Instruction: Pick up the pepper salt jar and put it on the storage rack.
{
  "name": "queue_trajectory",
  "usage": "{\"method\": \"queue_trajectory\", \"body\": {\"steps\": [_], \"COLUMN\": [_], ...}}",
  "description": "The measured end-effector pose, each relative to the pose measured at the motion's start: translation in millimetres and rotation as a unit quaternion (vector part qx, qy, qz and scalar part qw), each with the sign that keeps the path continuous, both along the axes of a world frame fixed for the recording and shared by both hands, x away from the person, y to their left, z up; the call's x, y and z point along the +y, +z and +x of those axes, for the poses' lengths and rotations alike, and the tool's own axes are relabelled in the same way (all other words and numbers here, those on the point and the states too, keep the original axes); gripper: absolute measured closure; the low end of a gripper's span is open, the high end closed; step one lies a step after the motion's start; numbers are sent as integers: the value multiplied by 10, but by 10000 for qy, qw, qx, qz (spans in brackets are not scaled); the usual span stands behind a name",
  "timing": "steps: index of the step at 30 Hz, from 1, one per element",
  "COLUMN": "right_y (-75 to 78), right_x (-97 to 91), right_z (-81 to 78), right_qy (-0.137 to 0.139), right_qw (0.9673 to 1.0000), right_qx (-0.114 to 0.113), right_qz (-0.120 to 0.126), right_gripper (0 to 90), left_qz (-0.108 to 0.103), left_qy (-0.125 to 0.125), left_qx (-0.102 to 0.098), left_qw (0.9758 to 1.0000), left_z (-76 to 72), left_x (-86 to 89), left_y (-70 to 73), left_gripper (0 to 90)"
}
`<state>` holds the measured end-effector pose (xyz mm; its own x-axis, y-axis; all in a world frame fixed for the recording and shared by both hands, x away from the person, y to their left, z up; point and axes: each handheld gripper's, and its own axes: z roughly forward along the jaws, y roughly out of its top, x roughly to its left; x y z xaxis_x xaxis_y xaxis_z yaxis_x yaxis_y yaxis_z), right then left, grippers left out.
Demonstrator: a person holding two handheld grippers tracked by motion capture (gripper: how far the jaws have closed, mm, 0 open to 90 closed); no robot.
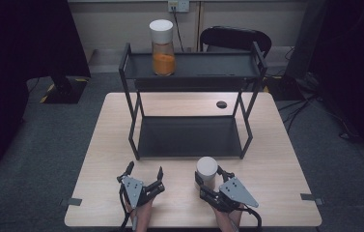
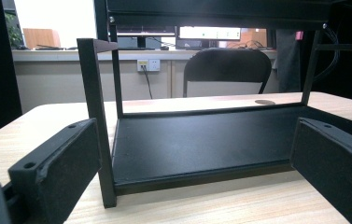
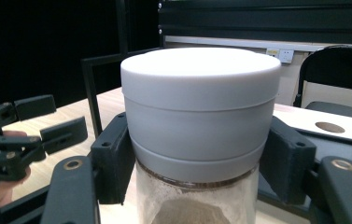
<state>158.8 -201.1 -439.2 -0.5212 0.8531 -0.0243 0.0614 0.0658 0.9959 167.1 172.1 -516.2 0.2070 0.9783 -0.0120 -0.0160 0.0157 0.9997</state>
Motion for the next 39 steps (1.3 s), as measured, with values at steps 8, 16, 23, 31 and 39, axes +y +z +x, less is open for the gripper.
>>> {"method": "queue_trajectory", "body": {"steps": [8, 16, 23, 31, 39], "right_y": [156, 325, 489, 680, 839], "right_x": [18, 37, 14, -1, -26], "right_z": [85, 187, 264, 350, 458], "right_qy": [122, 172, 160, 124, 109], "right_qw": [9999, 9998, 9997, 9996, 9994], "right_qx": [-37, -64, -162, -254, -321], "right_qz": [-69, -56, -41, -22, -2], "right_gripper": [346, 346, 346, 346, 346], "left_qz": [0, 1, 3, 1, 4], "left_qy": [14, 13, 14, 13, 12], "left_qx": [3, 1, 3, 2, 5], "left_qw": [10000, 10000, 10000, 10000, 10000], "left_z": [-1, -1, -1, -1, -1], "left_x": [-5, -4, -5, -4, -4], "left_y": [1, 1, 1, 1, 2], "left_gripper": [11, 11, 12, 11, 12]}}
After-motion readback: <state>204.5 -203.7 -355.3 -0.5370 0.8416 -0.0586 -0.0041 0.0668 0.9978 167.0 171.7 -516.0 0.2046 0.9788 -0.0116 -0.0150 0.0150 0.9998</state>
